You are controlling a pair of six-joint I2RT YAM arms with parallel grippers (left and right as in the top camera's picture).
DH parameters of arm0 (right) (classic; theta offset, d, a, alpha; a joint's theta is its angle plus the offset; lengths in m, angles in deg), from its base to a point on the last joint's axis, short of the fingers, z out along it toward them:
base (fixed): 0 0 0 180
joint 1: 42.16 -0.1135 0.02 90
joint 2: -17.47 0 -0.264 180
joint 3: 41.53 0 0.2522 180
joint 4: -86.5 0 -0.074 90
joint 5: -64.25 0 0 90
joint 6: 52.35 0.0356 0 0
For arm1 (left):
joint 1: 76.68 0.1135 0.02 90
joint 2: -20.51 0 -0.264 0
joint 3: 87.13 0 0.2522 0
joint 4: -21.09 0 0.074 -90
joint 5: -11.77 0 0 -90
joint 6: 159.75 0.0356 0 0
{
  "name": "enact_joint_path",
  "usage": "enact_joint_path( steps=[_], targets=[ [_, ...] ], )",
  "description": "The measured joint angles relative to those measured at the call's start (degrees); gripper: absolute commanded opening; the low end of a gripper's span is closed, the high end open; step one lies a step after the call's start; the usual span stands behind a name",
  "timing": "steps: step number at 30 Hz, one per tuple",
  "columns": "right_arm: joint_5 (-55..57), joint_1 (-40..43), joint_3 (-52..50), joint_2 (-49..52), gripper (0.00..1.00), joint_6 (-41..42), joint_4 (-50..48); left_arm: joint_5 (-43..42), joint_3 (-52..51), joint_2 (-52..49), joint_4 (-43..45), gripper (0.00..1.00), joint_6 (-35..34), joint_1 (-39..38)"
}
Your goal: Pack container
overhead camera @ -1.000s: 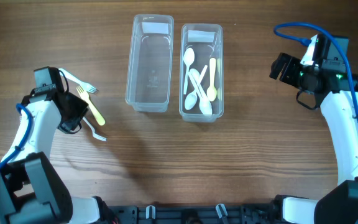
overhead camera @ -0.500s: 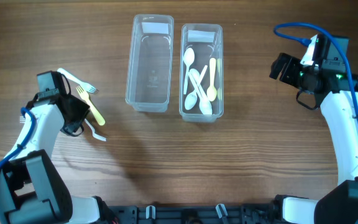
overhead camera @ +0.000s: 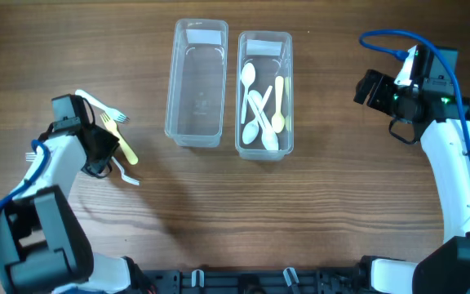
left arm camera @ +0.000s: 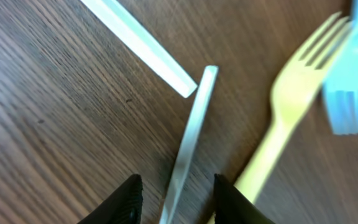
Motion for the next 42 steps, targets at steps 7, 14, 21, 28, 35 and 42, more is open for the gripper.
enact_joint_path(
  steps=[7,14,21,28,35,42],
  targets=[
    [0.0,0.0,0.0,0.0,1.0,0.0,0.0,0.0,0.2,-2.8,1.7,0.21,-0.3,0.0],
    [0.0,0.0,0.0,0.0,1.0,0.0,0.0,-0.4,0.7,-3.5,1.5,0.04,-0.8,0.0],
    [0.0,0.0,0.0,0.0,1.0,0.0,0.0,-3.5,1.0,-3.4,-0.5,0.04,-0.8,0.0],
    [0.0,0.0,0.0,0.0,1.0,0.0,0.0,-6.4,3.1,1.6,-9.8,0.04,0.0,0.0],
    [0.0,0.0,0.0,0.0,1.0,0.0,0.0,-8.3,7.5,18.2,-13.0,0.04,4.6,-0.8],
    [0.0,0.0,0.0,0.0,1.0,0.0,0.0,-16.1,7.9,27.5,0.2,0.04,15.2,-11.9]
  ],
)
